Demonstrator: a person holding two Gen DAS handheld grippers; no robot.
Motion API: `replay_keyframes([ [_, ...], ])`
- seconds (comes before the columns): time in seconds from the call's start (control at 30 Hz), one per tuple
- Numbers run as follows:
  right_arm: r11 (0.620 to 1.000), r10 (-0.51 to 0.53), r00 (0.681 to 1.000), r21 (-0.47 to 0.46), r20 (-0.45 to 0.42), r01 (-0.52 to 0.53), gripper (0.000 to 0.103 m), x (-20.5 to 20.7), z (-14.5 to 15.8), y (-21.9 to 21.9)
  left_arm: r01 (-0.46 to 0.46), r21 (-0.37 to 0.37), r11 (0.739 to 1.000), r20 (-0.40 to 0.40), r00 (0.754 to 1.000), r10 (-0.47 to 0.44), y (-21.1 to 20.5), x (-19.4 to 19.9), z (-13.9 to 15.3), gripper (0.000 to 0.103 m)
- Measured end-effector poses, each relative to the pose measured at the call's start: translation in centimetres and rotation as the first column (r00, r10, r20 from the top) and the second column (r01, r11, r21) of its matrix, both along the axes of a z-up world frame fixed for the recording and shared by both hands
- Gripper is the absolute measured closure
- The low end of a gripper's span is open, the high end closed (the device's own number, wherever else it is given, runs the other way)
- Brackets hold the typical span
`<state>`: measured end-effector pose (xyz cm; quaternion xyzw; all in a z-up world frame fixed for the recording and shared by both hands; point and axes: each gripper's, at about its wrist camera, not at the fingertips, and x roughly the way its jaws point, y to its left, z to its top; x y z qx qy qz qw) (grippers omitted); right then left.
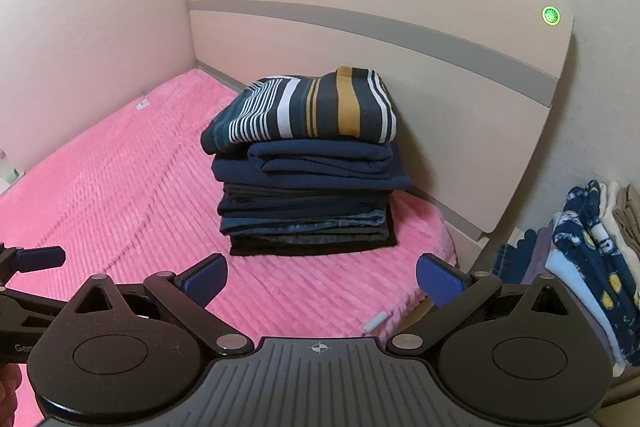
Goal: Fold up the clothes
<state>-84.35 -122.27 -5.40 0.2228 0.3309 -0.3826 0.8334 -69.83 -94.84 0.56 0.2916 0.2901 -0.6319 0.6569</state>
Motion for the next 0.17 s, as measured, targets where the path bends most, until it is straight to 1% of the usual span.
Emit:
replay_keyframes([
  [0.17,1.000,0.005,1.000,0.002,-0.003,-0.005,0.000,-0.06,-0.06,-0.16,0.000,-0.012,1.000,0.011,1.000,0.000,0.03,-0.23,-0.10,0.001],
])
